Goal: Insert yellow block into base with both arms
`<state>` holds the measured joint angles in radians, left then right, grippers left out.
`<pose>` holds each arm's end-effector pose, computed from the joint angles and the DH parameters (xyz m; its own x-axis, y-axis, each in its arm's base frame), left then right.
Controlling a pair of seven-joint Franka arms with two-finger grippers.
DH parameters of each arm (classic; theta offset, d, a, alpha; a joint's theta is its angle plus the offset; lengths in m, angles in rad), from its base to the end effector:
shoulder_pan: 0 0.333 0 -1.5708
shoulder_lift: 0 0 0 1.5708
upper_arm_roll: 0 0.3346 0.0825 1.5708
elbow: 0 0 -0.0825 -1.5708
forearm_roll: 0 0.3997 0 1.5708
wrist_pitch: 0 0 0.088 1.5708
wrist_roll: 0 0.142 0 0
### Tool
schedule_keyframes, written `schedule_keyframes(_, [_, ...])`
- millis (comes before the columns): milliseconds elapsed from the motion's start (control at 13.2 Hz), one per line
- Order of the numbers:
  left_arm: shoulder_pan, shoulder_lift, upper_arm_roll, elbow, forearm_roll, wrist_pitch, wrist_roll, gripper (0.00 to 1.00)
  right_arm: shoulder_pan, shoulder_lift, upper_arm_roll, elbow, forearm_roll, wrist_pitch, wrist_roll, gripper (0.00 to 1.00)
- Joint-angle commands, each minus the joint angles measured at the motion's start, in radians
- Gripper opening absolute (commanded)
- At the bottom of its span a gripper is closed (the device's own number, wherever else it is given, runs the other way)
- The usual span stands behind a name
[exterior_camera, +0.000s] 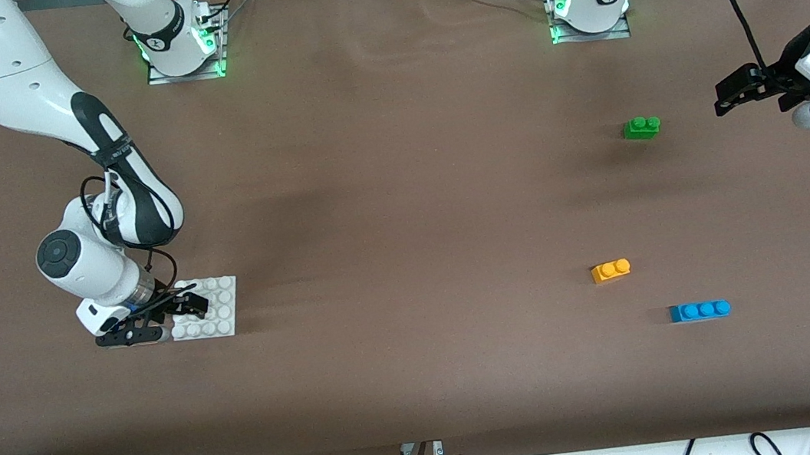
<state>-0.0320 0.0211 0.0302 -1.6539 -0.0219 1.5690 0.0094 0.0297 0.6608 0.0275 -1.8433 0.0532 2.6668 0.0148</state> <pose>0.5681 -0.0043 0.5558 0.9943 -0.0112 -0.1056 -0.0089 -0.9997 0.0221 0.6835 0.0376 0.1487 0.9870 -0.0141 0.1599 -0.0060 -0.9987 -0.0509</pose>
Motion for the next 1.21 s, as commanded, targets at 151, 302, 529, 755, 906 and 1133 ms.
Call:
schedule_keyframes(151, [-0.002,0.019,-0.001,0.036,0.013,-0.026,0.020,1.00,0.006,0.043,0.014,-0.005,0.019,0.044,0.010,1.00])
schedule_keyframes(302, [-0.002,0.019,-0.003,0.037,0.011,-0.026,0.009,1.00,0.022,0.042,0.032,-0.005,0.023,0.041,0.054,1.00])
schedule_keyframes(529, [-0.008,0.019,-0.003,0.037,0.013,-0.026,0.011,1.00,0.065,0.043,0.037,-0.005,0.024,0.041,0.141,1.00])
schedule_keyframes(755, [-0.009,0.019,-0.003,0.037,0.014,-0.027,0.012,1.00,0.122,0.043,0.037,-0.004,0.022,0.041,0.223,1.00])
schedule_keyframes(906, [-0.011,0.019,-0.004,0.037,0.017,-0.027,0.012,1.00,0.165,0.046,0.040,0.002,0.022,0.044,0.246,1.00])
schedule_keyframes(1133, [-0.009,0.017,-0.003,0.037,0.017,-0.027,0.015,1.00,0.245,0.066,0.040,0.036,0.019,0.045,0.319,1.00])
